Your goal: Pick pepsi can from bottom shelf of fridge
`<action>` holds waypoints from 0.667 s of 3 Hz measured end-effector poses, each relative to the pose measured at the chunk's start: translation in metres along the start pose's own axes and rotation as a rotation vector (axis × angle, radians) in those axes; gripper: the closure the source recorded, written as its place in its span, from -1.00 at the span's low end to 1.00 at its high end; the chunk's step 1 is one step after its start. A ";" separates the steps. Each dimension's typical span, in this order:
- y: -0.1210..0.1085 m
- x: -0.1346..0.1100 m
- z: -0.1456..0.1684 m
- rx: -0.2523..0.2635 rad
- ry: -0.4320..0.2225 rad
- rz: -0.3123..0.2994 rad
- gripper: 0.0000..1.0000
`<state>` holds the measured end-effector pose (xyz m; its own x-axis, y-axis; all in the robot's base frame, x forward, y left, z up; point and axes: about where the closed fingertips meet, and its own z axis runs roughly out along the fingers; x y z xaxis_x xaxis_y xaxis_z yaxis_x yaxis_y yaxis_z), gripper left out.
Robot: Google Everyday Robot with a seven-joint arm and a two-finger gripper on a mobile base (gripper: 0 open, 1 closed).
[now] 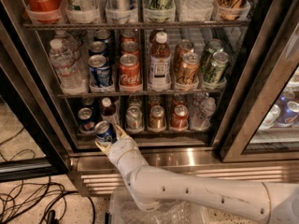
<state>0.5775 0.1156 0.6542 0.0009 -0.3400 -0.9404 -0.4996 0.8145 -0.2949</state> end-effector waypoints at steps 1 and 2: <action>-0.034 -0.001 -0.013 -0.008 0.027 0.017 1.00; -0.079 -0.002 -0.028 -0.034 0.080 0.032 1.00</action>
Offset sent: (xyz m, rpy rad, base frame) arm -0.0169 -0.0693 0.0571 0.0307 0.2023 0.2984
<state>0.5927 0.0388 0.6839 -0.0844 -0.3519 -0.9322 -0.5276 0.8094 -0.2578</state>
